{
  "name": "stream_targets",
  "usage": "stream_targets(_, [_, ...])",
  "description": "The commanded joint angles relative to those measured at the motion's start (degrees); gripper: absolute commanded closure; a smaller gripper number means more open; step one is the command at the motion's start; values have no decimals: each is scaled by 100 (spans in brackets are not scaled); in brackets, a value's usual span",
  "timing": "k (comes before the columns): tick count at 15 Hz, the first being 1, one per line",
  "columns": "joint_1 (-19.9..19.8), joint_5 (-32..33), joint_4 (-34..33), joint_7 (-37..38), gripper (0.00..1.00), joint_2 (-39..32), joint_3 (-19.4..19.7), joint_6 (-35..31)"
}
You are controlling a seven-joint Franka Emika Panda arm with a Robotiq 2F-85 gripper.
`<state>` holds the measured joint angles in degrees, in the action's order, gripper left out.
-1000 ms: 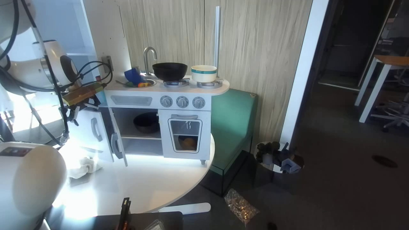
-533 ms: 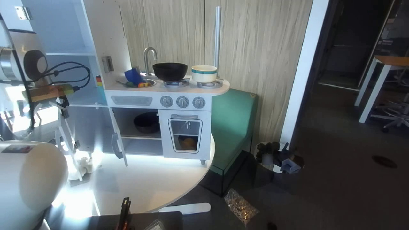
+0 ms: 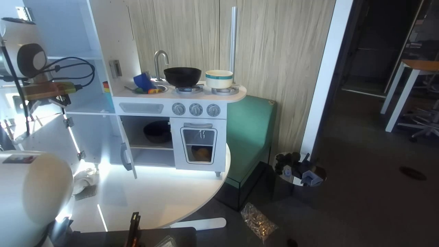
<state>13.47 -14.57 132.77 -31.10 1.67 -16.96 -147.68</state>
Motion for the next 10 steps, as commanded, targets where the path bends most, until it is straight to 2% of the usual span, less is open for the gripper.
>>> stream_targets(1, [19, 689, 416, 552, 0, 693, 174, -242])
stream_targets(6, [-78, 1620, 1122, 1425, 0, 1934, 344, -476])
stream_targets(10, [-399, 2314, 1649, 2315, 0, 3136, 387, -311])
